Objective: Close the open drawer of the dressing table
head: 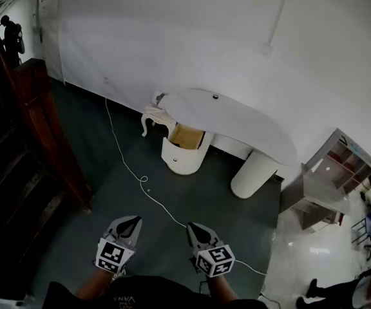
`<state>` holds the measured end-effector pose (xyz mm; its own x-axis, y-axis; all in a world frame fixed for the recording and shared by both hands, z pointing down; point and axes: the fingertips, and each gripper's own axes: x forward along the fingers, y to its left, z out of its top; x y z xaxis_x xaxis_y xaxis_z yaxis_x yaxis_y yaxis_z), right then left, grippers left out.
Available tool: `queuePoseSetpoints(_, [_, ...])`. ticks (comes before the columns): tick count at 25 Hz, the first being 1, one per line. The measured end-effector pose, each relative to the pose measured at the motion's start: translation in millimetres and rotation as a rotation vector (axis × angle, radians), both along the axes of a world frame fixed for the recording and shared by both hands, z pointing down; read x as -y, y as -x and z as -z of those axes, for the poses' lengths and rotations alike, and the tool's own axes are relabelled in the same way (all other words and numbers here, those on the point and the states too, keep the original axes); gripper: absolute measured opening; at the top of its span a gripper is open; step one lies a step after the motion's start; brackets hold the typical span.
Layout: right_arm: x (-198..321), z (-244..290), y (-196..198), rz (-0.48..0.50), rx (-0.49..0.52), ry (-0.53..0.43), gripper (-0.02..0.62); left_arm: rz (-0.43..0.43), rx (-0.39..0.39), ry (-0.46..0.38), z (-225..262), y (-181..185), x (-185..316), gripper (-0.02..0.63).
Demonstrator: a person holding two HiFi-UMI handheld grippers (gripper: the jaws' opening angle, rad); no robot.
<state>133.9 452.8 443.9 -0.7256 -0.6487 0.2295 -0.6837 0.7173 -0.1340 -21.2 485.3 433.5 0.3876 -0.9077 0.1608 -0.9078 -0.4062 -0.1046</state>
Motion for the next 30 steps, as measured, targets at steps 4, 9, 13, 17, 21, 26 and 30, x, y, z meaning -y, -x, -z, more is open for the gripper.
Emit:
queuePoseSetpoints(4, [4.8,-2.5,-8.4,-0.009,-0.007,0.000,0.002,-0.004,-0.013,0.007,-0.9,-10.3,0.3,0.018])
queuePoseSetpoints(9, [13.8,-6.8,-19.5,-0.069,0.011,-0.017,0.016,-0.010,-0.050,0.021,-12.7,-17.1,0.0,0.023])
queuePoseSetpoints(13, [23.6,-10.3,-23.2,-0.094,0.022,-0.014,0.155,-0.022,-0.076,0.042,-16.9,-21.5,8.2,0.191])
queuePoseSetpoints(17, [43.4,-12.8,-19.2,-0.108,0.038,-0.009,0.215,-0.032,-0.065,0.052,-21.9,-16.3,28.4,0.222])
queuePoseSetpoints(21, [73.1,-13.4,-7.3,-0.129,0.043,-0.007,0.233,-0.045,-0.068,0.064,-27.6,-1.1,59.3,0.222])
queuePoseSetpoints(26, [120.7,-5.7,12.8,-0.159,0.029,-0.012,0.238,-0.079,-0.074,0.081,-25.3,21.4,116.5,0.222])
queuePoseSetpoints(30, [164.9,7.4,21.8,-0.212,0.028,-0.016,0.238,-0.138,-0.069,0.083,-12.7,30.5,169.3,0.222])
